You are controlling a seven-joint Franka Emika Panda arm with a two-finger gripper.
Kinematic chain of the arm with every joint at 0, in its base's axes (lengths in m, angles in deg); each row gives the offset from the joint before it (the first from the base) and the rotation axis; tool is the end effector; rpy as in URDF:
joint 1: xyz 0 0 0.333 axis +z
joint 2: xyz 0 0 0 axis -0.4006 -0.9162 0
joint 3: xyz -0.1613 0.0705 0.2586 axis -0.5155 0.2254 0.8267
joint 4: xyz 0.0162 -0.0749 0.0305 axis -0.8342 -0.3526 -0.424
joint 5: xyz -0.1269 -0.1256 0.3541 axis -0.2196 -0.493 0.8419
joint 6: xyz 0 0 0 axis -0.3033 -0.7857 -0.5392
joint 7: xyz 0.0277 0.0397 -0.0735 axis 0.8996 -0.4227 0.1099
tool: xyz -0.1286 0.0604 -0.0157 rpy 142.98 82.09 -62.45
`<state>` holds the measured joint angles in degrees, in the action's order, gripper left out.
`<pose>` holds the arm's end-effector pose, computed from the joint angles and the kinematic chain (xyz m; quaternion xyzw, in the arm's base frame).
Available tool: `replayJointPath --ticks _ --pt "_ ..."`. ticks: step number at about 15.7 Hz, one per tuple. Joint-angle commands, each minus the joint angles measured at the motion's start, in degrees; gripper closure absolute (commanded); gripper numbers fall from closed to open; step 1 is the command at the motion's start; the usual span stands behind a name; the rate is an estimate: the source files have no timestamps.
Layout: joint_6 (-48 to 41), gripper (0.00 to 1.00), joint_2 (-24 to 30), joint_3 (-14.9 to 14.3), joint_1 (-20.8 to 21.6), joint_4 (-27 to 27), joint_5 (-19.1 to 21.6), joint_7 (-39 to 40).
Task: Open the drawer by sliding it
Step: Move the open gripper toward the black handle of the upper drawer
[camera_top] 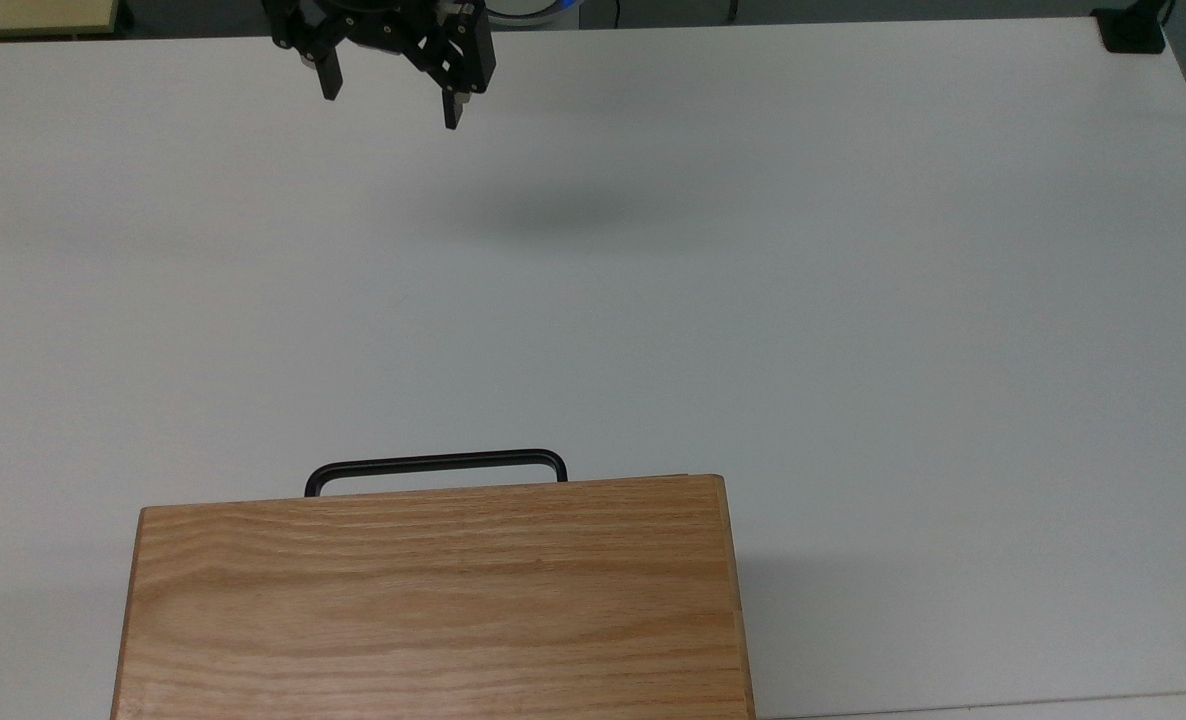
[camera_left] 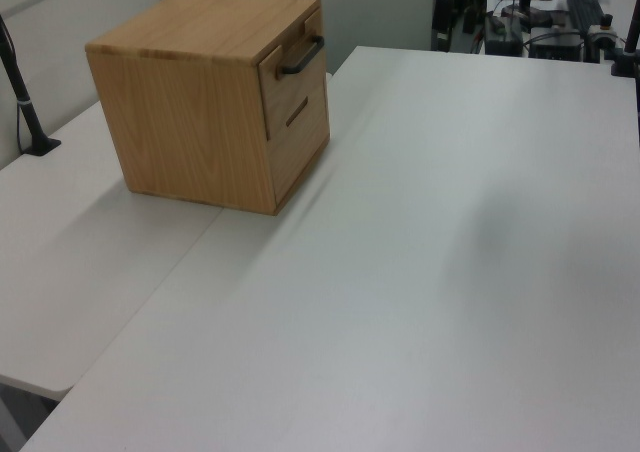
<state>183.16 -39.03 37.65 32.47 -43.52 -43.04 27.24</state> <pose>0.6003 -0.0265 0.5593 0.9927 -0.1083 0.0467 0.0256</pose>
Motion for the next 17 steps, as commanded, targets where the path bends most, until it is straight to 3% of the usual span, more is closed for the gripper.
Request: replayJointPath --ticks 1,17 --pt "-0.7 0.0 -0.7 0.0 0.5 -0.1 0.4 1.0" --pt "-1.4 0.0 -1.5 -0.5 0.9 0.2 0.3 0.5"
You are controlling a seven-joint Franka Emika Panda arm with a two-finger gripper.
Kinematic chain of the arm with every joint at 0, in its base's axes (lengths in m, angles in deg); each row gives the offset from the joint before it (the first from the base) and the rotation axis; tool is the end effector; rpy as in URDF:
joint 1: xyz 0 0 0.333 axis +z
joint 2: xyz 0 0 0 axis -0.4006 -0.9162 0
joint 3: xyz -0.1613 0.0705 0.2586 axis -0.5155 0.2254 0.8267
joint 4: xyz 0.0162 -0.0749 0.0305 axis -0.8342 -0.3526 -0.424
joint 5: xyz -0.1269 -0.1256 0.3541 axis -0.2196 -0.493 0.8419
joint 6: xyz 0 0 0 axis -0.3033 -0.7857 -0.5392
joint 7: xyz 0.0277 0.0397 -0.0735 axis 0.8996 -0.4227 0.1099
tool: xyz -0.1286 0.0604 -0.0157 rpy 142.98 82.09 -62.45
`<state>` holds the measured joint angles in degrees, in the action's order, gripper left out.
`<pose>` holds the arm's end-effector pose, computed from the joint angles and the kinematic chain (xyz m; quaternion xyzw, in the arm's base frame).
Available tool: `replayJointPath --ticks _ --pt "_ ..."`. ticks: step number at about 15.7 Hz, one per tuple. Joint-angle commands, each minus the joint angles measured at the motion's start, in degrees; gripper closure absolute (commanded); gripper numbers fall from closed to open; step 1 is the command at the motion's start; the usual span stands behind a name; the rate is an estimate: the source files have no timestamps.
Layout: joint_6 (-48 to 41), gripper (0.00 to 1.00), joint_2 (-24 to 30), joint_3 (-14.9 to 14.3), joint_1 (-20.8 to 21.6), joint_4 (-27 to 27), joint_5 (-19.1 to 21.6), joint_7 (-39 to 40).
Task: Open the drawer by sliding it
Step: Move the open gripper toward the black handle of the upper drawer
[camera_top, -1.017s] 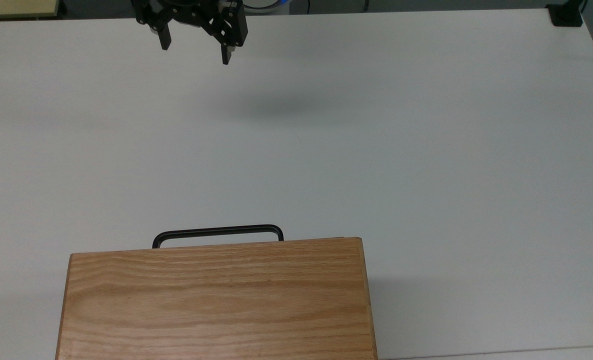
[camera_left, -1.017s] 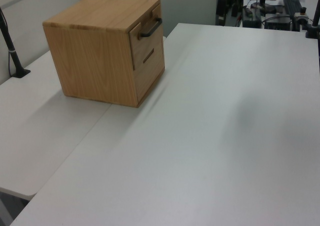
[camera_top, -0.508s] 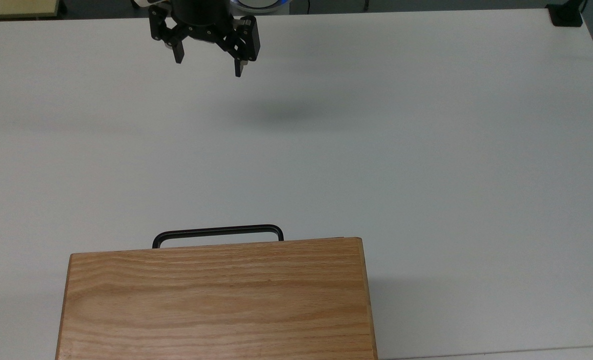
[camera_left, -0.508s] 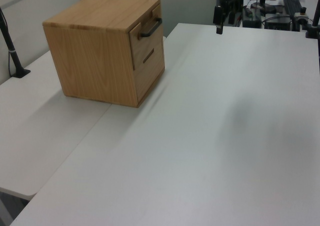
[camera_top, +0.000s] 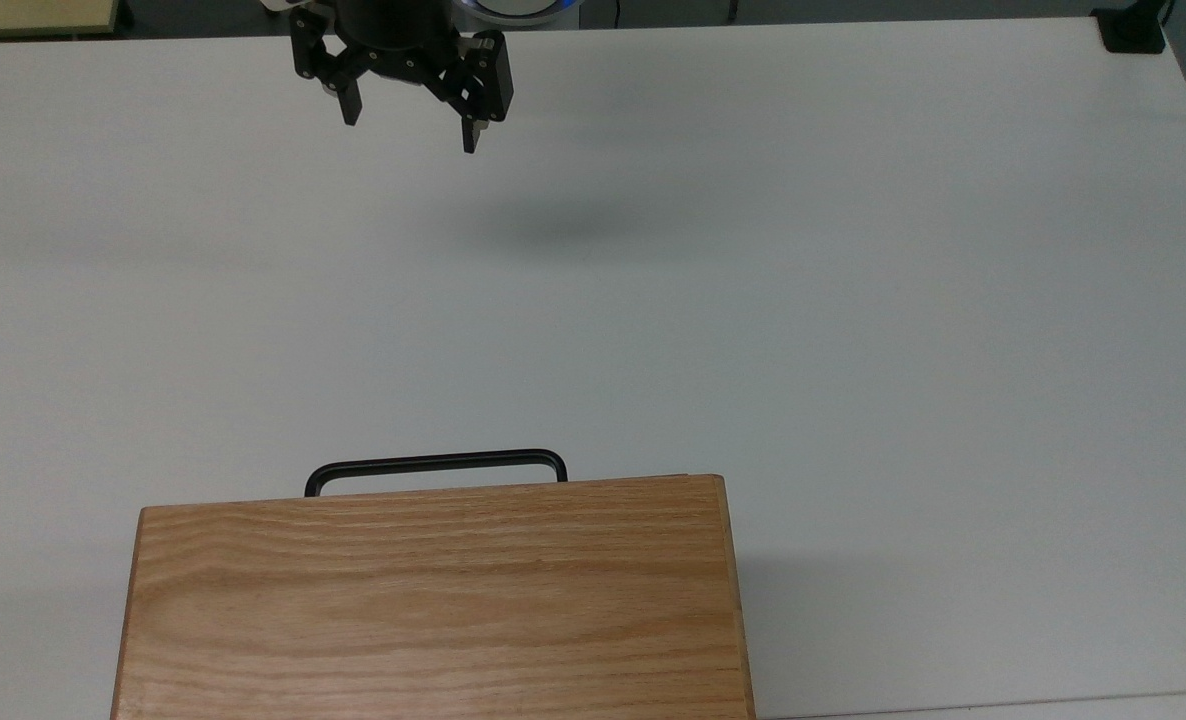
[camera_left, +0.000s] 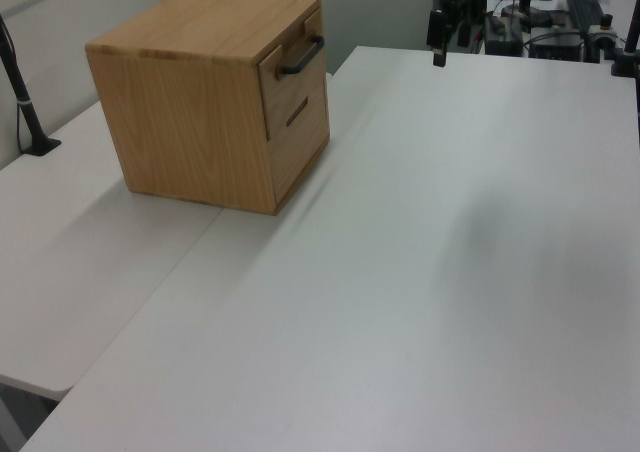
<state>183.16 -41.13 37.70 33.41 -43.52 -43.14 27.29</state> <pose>0.6085 -0.0150 0.5376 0.9942 -0.0985 0.0294 0.0310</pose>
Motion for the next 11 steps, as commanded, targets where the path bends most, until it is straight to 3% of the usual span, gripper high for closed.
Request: replayJointPath --ticks 1,5,8,11 --pt "-1.1 0.0 0.4 -0.6 -0.3 0.8 0.5 0.3" --pt "0.7 0.0 -1.5 -0.6 -0.8 1.2 0.4 -2.9" --pt "8.5 0.0 -1.9 -0.6 -3.0 1.3 0.7 -9.0" --pt "16.7 0.0 -3.6 -0.6 -5.0 1.3 5.4 -17.7"
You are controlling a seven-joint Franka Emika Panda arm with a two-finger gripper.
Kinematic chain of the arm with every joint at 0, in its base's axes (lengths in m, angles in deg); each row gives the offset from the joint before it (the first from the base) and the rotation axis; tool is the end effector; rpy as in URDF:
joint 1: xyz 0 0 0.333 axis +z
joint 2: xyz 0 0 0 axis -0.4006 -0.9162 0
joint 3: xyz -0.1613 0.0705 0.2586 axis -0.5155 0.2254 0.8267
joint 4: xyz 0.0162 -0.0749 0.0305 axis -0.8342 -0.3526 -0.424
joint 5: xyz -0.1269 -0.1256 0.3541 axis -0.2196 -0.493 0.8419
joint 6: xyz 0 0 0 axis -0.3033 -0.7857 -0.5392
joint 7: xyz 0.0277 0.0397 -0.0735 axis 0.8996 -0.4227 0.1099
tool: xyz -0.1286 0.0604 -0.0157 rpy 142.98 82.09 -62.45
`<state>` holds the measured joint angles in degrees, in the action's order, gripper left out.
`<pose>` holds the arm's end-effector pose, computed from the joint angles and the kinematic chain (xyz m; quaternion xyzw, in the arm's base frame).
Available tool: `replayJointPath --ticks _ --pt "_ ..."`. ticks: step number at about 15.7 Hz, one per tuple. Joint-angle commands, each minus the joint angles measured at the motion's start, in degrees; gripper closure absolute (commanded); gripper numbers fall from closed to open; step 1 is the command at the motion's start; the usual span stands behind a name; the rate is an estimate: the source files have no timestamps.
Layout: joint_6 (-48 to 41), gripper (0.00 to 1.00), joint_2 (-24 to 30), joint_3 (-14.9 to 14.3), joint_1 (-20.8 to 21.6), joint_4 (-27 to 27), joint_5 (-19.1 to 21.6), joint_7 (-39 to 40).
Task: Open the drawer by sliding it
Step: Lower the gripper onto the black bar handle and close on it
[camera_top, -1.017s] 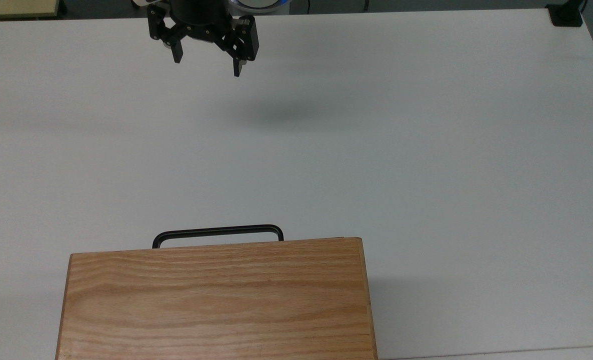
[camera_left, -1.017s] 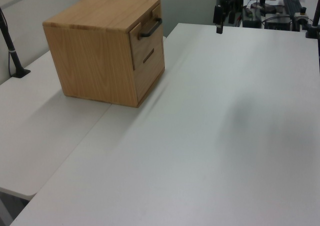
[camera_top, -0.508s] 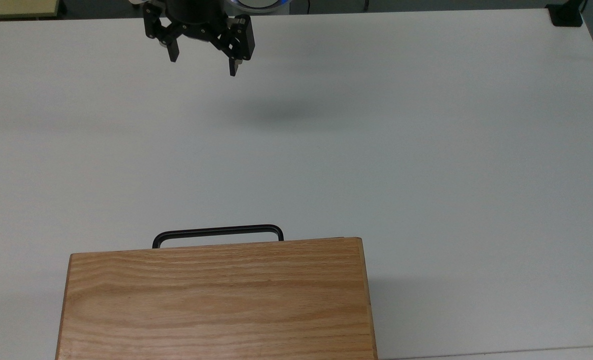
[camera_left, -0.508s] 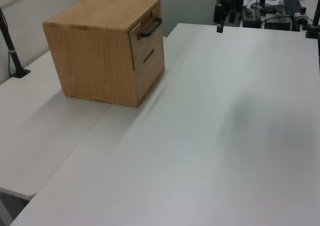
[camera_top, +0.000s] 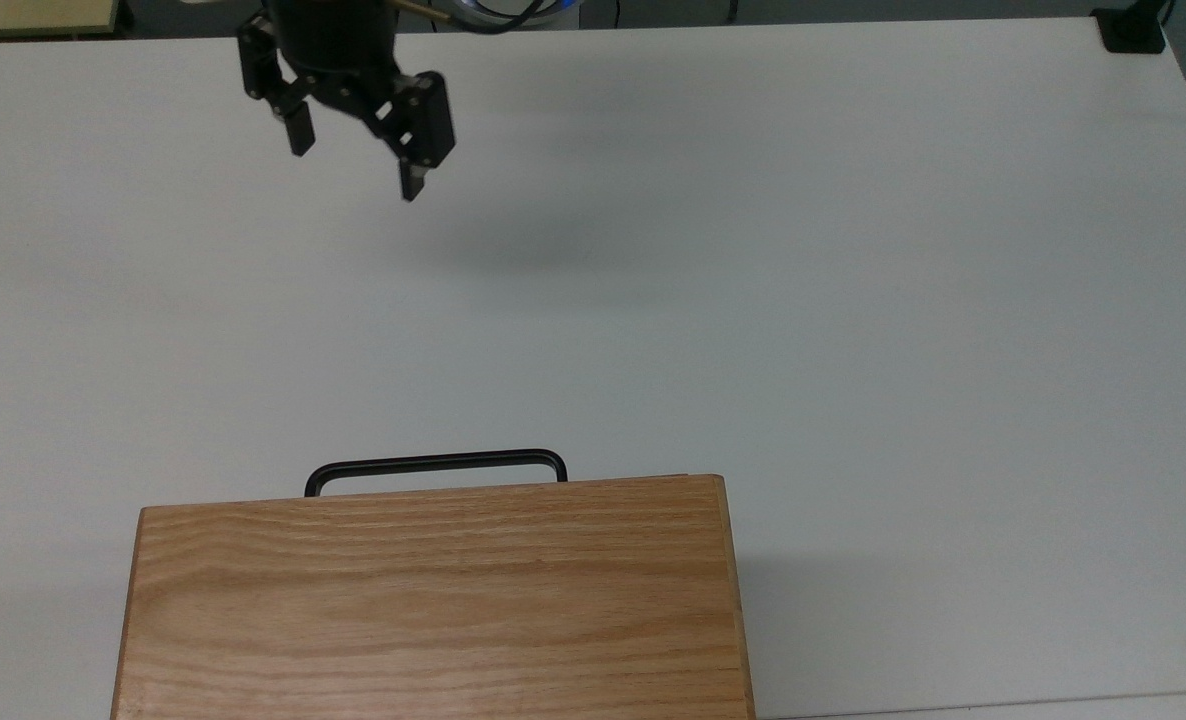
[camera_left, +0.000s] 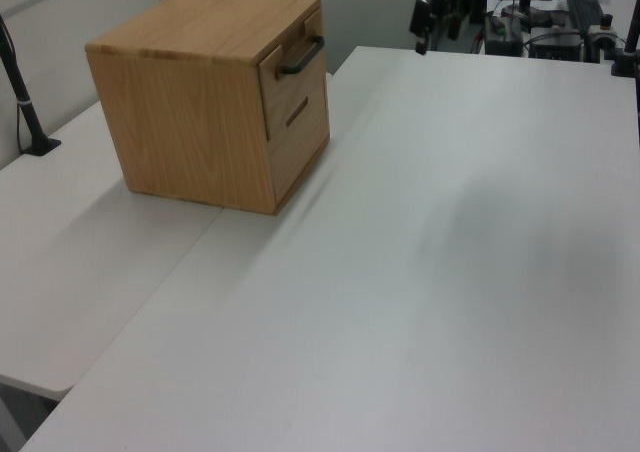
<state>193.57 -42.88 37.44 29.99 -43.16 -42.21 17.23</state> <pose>0.6369 -0.0521 0.5412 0.9708 -0.2137 0.1085 0.0136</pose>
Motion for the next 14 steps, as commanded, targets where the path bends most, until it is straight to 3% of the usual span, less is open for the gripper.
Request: replayJointPath --ticks 1,7,10,14 --pt "8.5 0.0 -2.5 -0.3 -1.7 0.9 6.2 -10.2" --pt "20.8 0.1 -10.7 -0.4 -0.8 6.8 12.5 -37.3" --pt "29.0 0.11 -13.2 -1.2 0.7 8.1 12.7 -50.6" --pt "30.4 0.12 -16.6 -6.0 5.8 11.9 12.8 -55.2"
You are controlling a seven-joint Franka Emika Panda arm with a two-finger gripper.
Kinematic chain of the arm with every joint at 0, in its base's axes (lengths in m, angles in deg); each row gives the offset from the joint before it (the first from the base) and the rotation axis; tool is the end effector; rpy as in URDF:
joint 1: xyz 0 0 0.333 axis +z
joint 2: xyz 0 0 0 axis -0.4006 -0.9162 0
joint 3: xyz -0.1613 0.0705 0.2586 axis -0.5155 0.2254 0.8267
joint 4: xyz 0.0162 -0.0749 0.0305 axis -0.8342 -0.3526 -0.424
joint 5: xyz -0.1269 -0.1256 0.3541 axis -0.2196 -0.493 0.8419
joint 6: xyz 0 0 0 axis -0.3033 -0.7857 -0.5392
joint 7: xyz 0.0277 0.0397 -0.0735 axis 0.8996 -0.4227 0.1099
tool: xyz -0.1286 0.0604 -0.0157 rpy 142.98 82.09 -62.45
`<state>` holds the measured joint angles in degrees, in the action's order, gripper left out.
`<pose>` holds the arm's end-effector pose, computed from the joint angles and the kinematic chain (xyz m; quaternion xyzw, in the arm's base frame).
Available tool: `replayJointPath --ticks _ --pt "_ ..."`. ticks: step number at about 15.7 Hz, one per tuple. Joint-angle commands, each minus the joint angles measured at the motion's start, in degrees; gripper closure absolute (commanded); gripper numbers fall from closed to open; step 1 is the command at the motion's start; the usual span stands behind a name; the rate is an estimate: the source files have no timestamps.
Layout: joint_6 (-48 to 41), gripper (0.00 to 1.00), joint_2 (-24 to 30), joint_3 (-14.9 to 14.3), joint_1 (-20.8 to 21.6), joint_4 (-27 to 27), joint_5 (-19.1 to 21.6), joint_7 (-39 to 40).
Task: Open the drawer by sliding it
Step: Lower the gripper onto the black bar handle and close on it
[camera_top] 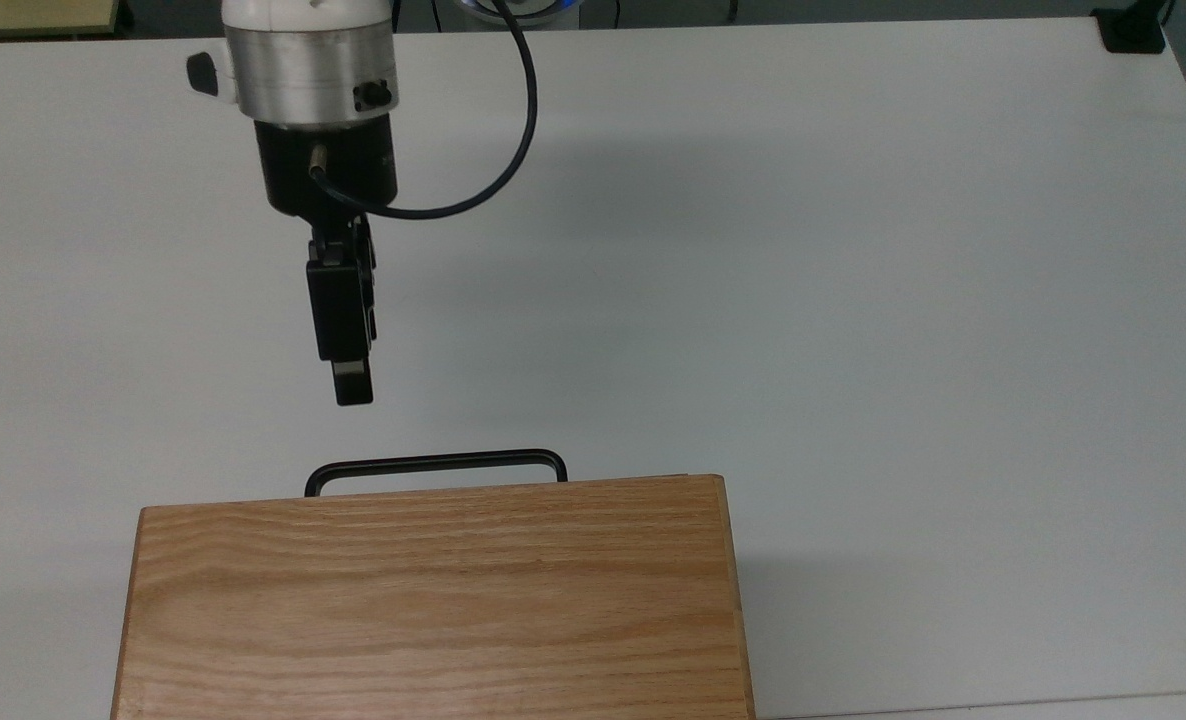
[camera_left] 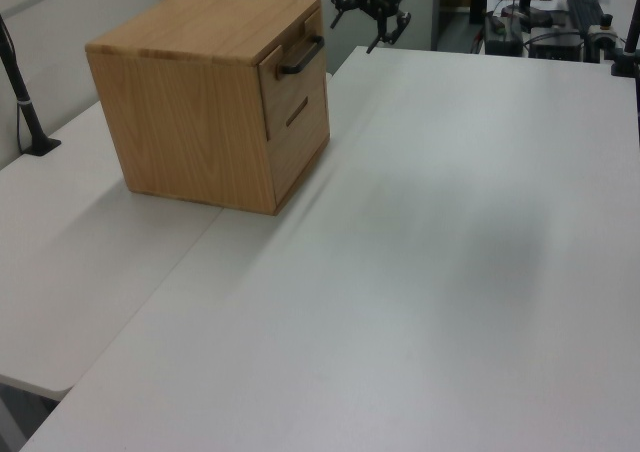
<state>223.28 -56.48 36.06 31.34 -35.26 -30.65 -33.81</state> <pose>0.7443 -0.0338 0.5248 -0.7298 0.6066 -0.2417 0.2026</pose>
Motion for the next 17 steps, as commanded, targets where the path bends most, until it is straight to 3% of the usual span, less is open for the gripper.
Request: replayJointPath --ticks 1,8,13,17 --pt "0.8 0.16 -4.2 -5.3 5.2 4.9 1.3 -4.6" --pt "5.4 0.29 -8.7 -5.4 7.1 7.6 1.3 -7.6" --pt "5.4 0.67 -9.2 -5.3 7.2 8.0 1.3 -8.4" --pt "5.4 0.77 -9.2 -5.0 7.2 8.0 1.5 -8.4"
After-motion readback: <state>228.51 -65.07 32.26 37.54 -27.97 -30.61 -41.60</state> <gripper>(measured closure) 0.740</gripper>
